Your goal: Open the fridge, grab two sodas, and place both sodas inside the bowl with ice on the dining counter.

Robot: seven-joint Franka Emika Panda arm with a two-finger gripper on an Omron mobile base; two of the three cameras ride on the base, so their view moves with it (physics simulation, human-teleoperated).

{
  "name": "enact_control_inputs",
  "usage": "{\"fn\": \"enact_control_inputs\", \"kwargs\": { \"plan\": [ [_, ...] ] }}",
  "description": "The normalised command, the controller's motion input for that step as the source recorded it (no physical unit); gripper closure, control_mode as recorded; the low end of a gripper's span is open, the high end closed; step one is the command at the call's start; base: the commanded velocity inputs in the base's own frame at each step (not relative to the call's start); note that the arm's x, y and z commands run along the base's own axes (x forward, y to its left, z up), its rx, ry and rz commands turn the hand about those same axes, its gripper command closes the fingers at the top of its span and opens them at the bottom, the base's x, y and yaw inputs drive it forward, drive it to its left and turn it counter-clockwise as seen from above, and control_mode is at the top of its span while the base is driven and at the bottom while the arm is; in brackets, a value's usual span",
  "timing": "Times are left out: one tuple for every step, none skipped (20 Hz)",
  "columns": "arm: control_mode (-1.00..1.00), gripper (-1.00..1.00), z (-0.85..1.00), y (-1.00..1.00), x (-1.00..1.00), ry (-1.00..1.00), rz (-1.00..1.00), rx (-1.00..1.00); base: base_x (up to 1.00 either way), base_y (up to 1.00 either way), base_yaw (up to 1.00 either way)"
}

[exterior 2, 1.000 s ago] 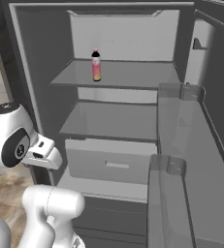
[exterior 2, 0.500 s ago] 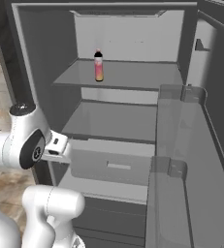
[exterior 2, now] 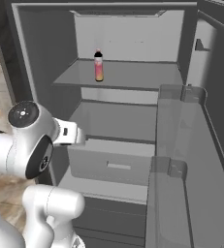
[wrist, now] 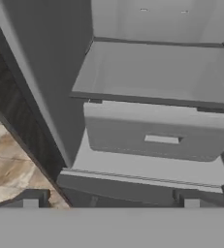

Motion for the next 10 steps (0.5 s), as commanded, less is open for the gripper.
{"fn": "enact_control_inputs", "kwargs": {
  "plan": [
    [-1.0, -1.0, 0.79, 0.0, -0.08, -0.35, 0.0, 0.0, 0.0, 0.0, 0.0],
    [-1.0, -1.0, 0.88, 0.0, -0.05, -0.35, 0.0, 0.0, 0.0, 0.0, 0.0],
    [-1.0, -1.0, 0.9, 0.0, 0.0, -0.33, 0.0, 0.0, 0.0, 0.0, 0.0],
    [-1.0, -1.0, 0.87, 0.0, 0.0, -0.34, 0.0, 0.0, 0.0, 0.0, 0.0],
    [-1.0, -1.0, 0.86, 0.0, 0.0, -0.32, 0.0, 0.0, 0.0, 0.0, 0.0],
    [-1.0, -1.0, 0.79, 0.0, 0.06, -0.32, 0.0, 0.0, 0.0, 0.0, 0.0],
    [-1.0, -1.0, 0.76, 0.0, 0.16, -0.37, 0.0, 0.0, 0.0, 0.0, 0.0],
    [-1.0, -1.0, 0.7, 0.0, 0.2, -0.37, 0.0, 0.0, 0.0, 0.0, 0.0],
    [-1.0, -1.0, 0.69, 0.0, 0.25, -0.35, 0.0, 0.0, 0.0, 0.0, 0.0],
    [-1.0, -1.0, 0.71, 0.0, 0.32, -0.34, 0.0, 0.0, 0.0, 0.0, 0.0]
  ]
}}
